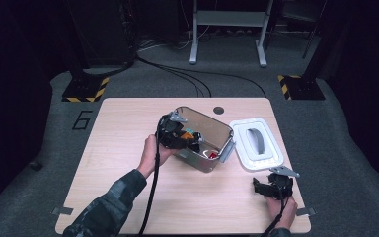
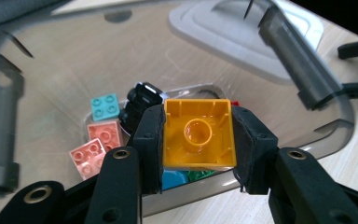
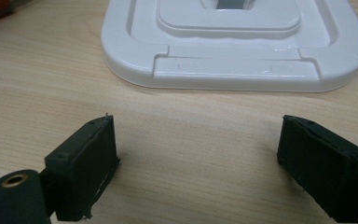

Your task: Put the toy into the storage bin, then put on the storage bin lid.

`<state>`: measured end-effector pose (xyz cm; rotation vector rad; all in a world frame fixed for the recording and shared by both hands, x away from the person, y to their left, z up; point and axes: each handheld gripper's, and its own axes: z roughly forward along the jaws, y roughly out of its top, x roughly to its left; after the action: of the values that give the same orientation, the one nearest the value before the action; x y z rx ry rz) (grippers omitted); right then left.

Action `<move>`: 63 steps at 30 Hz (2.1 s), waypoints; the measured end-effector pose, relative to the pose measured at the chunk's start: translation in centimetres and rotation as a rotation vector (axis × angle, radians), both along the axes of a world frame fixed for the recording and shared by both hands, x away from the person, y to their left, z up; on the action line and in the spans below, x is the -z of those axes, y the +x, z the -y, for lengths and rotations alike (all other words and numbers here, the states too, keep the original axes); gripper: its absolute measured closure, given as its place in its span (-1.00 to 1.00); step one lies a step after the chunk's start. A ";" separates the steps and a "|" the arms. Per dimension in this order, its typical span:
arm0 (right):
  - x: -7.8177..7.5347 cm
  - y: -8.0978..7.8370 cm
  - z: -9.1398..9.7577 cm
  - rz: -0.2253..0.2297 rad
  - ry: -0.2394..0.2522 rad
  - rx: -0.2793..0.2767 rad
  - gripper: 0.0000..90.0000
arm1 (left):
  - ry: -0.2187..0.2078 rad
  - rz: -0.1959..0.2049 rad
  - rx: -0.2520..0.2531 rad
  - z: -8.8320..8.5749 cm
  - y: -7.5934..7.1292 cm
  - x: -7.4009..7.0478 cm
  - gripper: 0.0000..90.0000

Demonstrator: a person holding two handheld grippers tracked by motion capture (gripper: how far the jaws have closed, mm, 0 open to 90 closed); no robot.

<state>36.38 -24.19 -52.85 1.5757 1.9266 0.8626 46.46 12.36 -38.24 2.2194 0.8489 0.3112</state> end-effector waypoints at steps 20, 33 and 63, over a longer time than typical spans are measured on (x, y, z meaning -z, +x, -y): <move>0.0 0.0 0.0 -0.001 0.000 0.001 -0.75 | 0.034 -0.033 -0.016 0.2 0.2 0.6 -0.06; 0.0 0.0 0.0 -0.001 -0.001 -0.002 -0.76 | 0.005 0.070 -0.038 -3.8 -4.2 -0.1 -0.60; -4.4 5.2 0.3 -0.054 -0.007 -0.079 -0.89 | 0.048 0.030 -0.358 -15.0 -7.8 13.2 -0.93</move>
<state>41.62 -24.50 -48.50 1.5425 2.0393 0.8529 38.63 27.39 -51.47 2.0930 1.2345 0.5379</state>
